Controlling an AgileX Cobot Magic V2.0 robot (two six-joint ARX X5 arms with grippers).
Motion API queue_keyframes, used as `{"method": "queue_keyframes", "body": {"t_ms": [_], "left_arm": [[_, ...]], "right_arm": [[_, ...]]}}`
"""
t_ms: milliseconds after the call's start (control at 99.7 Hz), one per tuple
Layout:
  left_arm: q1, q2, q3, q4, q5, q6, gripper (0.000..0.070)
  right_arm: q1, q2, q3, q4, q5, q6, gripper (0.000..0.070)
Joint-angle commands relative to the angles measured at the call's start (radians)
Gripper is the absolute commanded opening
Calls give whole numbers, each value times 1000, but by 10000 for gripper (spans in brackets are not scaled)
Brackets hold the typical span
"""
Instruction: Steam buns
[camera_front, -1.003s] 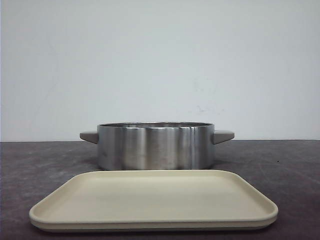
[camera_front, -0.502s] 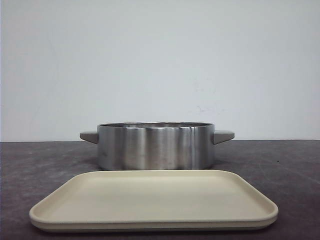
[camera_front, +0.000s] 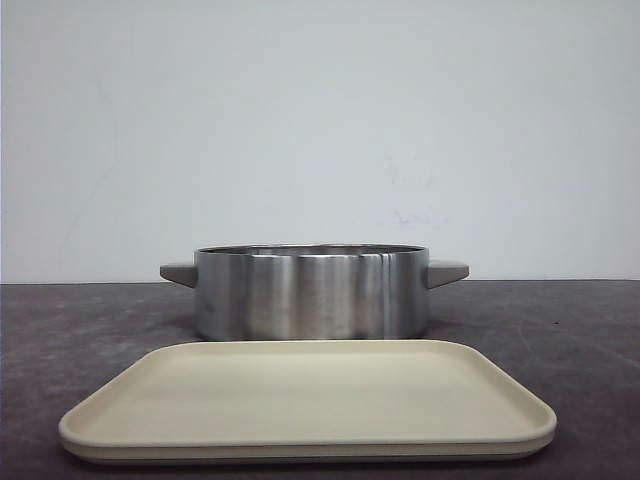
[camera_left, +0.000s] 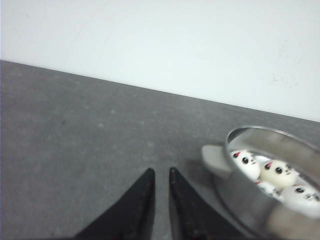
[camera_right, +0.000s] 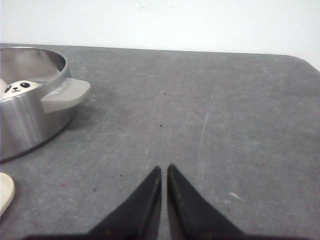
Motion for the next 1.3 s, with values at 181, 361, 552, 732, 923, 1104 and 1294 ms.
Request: {"method": "queue_keyframes", "body": {"t_ms": [181,361,552,732,923,1104,1294], "left_arm": [[88,-90,-217,125,19,-59,0],[112,-91,-249,137,10,61,0],[139,-91,-249,122,11,191,0],[183,-90,-249,57,50,203,0],[192,-90,-248,62,61,119,0],[192,-90,-248,62,60,80,0],[192,-90,-248,62,60,80,0]], "right_arm": [[2,-1,-3,9,0,-8,13],[2,-1,-3,9,0,-8,13],[2,-1,-3,9,0,-8,13],[2,-1,-3,9,0,-8,13],[2,-1,-3,9,0,-8,13],[2,-1,-3,9,0,-8,13],[2,-1,-3,9,0,-8,13]]}}
